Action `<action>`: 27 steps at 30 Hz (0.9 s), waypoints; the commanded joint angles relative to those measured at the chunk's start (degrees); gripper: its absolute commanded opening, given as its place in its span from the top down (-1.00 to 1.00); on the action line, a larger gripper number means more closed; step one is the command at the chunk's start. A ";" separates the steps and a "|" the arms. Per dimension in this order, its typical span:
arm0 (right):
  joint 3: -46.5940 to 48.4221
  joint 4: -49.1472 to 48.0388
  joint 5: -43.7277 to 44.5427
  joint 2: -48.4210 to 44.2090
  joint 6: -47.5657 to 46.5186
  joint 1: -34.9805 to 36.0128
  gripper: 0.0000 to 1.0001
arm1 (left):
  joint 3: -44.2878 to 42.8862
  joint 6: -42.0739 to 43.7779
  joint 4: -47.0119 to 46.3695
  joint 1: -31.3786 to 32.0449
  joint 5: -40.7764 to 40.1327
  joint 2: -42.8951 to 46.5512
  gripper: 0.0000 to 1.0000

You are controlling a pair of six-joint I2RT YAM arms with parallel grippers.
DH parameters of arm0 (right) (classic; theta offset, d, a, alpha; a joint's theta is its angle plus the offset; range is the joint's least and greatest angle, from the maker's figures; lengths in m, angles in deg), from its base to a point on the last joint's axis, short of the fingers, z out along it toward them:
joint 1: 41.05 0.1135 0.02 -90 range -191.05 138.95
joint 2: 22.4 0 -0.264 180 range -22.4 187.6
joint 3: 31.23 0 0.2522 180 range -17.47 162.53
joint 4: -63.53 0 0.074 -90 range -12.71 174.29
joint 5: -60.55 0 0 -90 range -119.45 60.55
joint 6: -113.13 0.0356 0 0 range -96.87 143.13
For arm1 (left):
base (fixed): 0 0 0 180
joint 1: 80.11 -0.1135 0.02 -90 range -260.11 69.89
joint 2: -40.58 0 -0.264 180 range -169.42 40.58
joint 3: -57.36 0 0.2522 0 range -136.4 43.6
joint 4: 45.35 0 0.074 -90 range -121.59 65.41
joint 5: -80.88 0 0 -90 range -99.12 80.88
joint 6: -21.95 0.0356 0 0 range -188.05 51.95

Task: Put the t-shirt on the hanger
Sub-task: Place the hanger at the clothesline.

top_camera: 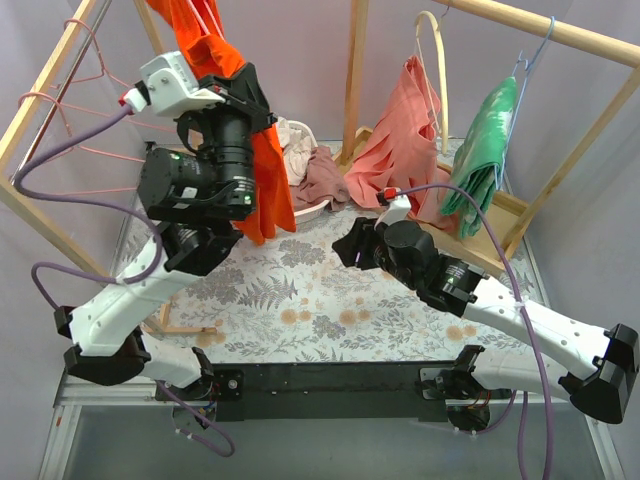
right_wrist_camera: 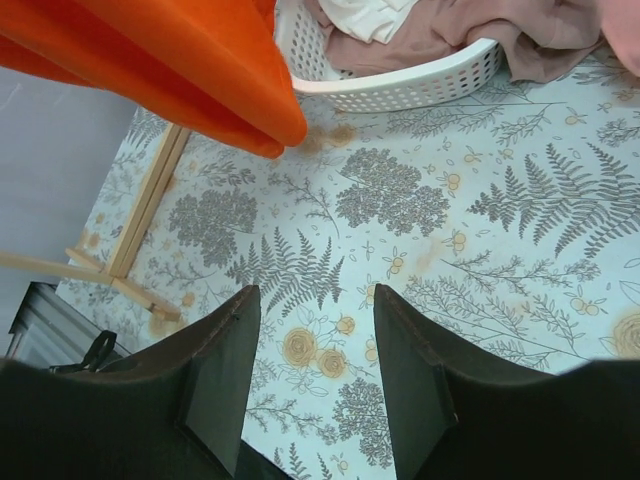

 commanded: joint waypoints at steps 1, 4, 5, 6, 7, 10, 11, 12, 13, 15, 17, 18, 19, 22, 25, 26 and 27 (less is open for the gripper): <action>-1.16 -3.17 -0.61 -0.90 1.92 1.19 -0.12 | -0.23 8.08 -9.70 -0.26 -4.77 -3.40 1.00; -2.56 -3.52 -0.26 -1.25 2.71 2.07 -0.11 | -0.05 8.52 -11.11 -1.05 -6.52 -6.21 1.00; -3.35 -3.70 -0.26 -1.34 3.23 2.41 -0.11 | -0.14 8.35 -11.02 -1.66 -6.96 -6.92 1.00; -3.79 -3.78 -0.34 -1.43 3.41 2.59 -0.11 | -0.05 7.73 -10.93 -2.01 -7.23 -8.23 1.00; -4.06 -4.05 -0.43 -1.60 3.50 2.68 -0.11 | -0.05 6.95 -10.67 -2.54 -7.58 -8.76 1.00; -5.38 -3.96 -0.35 -2.13 4.02 3.21 -0.10 | -0.84 0.73 -5.76 -5.26 -7.32 -10.87 1.00; -5.73 -3.96 -0.26 -2.65 4.03 3.30 -0.09 | -1.54 -1.39 -1.92 -7.27 -6.97 -11.40 1.00; -6.34 -3.87 -0.26 -3.01 4.29 3.30 -0.10 | -2.24 -3.24 0.30 -8.51 -6.45 -12.10 1.00; -6.69 -3.87 -0.34 -3.71 4.38 3.38 -0.09 | -4.34 -7.35 2.84 -9.65 -6.01 -13.59 1.00; -7.40 -3.70 -0.43 -4.41 4.73 3.47 -0.09 | -6.37 -10.97 9.96 -13.60 -3.81 -15.18 1.00; -8.45 -3.52 -0.43 -5.38 4.99 3.56 -0.09 | -9.53 -15.54 15.93 -16.85 -2.84 -17.64 1.00; -8.80 -3.35 -0.35 -5.65 5.08 3.56 -0.09 | -10.24 -16.78 17.09 -17.83 -1.88 -18.08 1.00; -9.33 -3.17 -0.26 -6.26 5.34 3.56 -0.09 | -10.77 -17.66 17.97 -18.62 -1.26 -18.61 1.00; -10.04 -2.29 0.18 -7.23 5.43 3.65 -0.09 | -12.97 -20.30 20.79 -21.61 0.15 -20.63 1.00; -10.30 -2.11 0.10 -7.58 5.52 3.65 -0.09 | -15.69 -22.50 24.13 -24.25 0.24 -23.09 1.00; -10.39 -2.11 -0.08 -7.50 5.52 3.65 -0.09 | -15.70 -22.77 24.83 -25.38 0.24 -23.53 1.00; -10.30 -2.03 -0.17 -7.41 5.52 3.65 -0.09 | -15.44 -23.03 24.93 -25.92 0.15 -23.62 1.00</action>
